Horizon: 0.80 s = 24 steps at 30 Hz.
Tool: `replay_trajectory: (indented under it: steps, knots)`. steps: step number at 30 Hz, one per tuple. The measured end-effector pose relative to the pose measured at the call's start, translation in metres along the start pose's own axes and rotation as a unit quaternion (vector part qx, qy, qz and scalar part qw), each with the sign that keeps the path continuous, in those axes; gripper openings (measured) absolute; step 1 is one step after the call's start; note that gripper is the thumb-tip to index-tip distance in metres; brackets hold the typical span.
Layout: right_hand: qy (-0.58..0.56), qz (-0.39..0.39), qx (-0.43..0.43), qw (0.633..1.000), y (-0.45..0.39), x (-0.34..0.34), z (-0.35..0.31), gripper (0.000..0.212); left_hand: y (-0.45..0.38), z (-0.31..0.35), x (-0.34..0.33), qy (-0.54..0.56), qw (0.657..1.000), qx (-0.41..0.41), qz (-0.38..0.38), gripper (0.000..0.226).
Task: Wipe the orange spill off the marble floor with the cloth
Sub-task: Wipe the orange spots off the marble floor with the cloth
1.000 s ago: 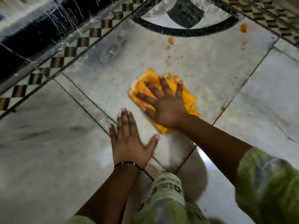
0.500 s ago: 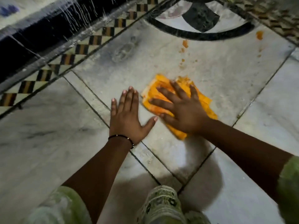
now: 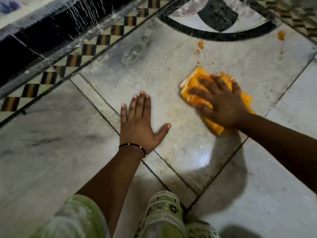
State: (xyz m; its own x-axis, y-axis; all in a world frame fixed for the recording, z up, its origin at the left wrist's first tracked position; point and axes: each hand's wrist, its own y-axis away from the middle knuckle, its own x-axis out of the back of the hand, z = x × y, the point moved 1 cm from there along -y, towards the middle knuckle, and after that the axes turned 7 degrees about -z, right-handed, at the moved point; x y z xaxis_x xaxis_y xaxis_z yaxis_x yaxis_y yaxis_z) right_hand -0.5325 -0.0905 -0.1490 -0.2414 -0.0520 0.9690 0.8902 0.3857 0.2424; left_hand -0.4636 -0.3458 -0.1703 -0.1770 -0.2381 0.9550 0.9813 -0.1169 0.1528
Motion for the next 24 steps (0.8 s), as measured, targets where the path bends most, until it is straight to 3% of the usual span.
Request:
replay_trajectory:
  steps: [2,4,7,9,11,12,14,16,18,19,21,23,24]
  knots:
    - [-0.063,0.013,-0.131,0.989,-0.032,0.005,-0.006,0.055,0.000,0.000,0.000,0.000,1.000,-0.002,0.000,0.096]
    - [-0.089,0.019,-0.185,0.978,-0.057,0.012,-0.038,0.052,0.000,0.000,0.000,0.002,1.000,-0.001,0.004,0.096]
    - [-0.032,0.022,-0.033,0.999,-0.037,0.002,-0.067,0.055,0.000,0.000,0.001,0.000,1.000,0.000,0.001,0.096]
    - [0.025,0.024,0.097,0.995,-0.001,-0.008,-0.050,0.056,0.000,0.000,0.001,0.005,1.000,-0.002,0.001,0.096]
    - [0.059,0.017,0.147,0.987,0.017,-0.007,-0.013,0.056,0.000,0.000,0.001,0.004,1.000,-0.003,-0.005,0.096]
    - [0.048,0.017,0.119,0.992,0.014,-0.005,0.002,0.057,0.000,0.000,0.001,0.001,1.000,-0.001,-0.007,0.096]
    - [-0.019,0.040,-0.026,0.999,-0.008,0.000,0.006,0.059,0.000,0.000,0.001,-0.003,1.000,0.000,-0.006,0.096]
    - [-0.082,0.066,-0.192,0.976,-0.036,0.002,-0.023,0.057,0.000,0.000,0.001,-0.004,1.000,0.000,-0.005,0.096]
    - [-0.111,0.067,-0.255,0.958,-0.047,0.003,-0.063,0.059,0.000,0.000,0.001,-0.005,1.000,0.000,-0.004,0.096]
    - [-0.100,0.066,-0.230,0.966,-0.040,0.001,-0.076,0.060,0.000,0.001,0.001,-0.005,1.000,-0.001,-0.004,0.096]
    - [-0.038,0.058,-0.073,0.995,-0.007,-0.006,-0.070,0.060,0.000,0.001,0.001,-0.004,1.000,-0.002,-0.003,0.096]
    - [0.029,0.032,0.123,0.991,0.026,-0.009,-0.031,0.059,0.000,0.000,0.001,-0.004,1.000,-0.002,-0.003,0.096]
    - [0.055,0.018,0.178,0.982,0.037,-0.008,-0.007,0.059,0.000,0.000,0.001,-0.005,1.000,-0.002,-0.006,0.096]
